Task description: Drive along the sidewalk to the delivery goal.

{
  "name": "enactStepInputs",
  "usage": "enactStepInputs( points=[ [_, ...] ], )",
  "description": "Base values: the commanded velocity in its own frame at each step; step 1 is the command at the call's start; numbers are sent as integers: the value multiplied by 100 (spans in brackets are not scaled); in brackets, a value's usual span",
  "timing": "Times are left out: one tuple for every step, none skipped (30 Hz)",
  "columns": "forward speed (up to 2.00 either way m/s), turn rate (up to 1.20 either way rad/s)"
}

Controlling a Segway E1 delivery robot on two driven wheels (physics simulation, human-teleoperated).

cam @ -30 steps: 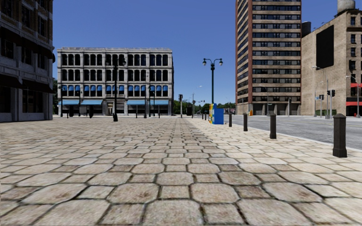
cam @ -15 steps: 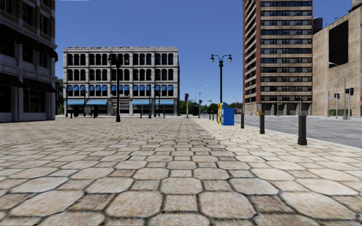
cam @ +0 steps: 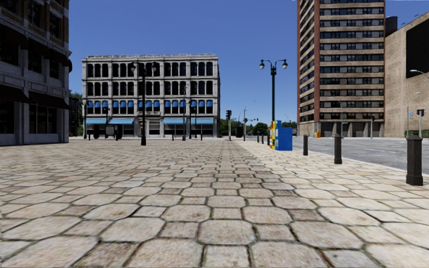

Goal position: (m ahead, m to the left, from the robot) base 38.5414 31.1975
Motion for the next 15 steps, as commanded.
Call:
enactStepInputs(
  points=[
    [200,0],
    [200,0],
    [200,0],
    [200,0],
    [200,0],
    [200,0],
    [200,0],
    [200,0],
    [200,0],
    [200,0],
    [200,0],
    [200,0],
    [200,0],
    [200,0],
    [200,0]
  ],
)
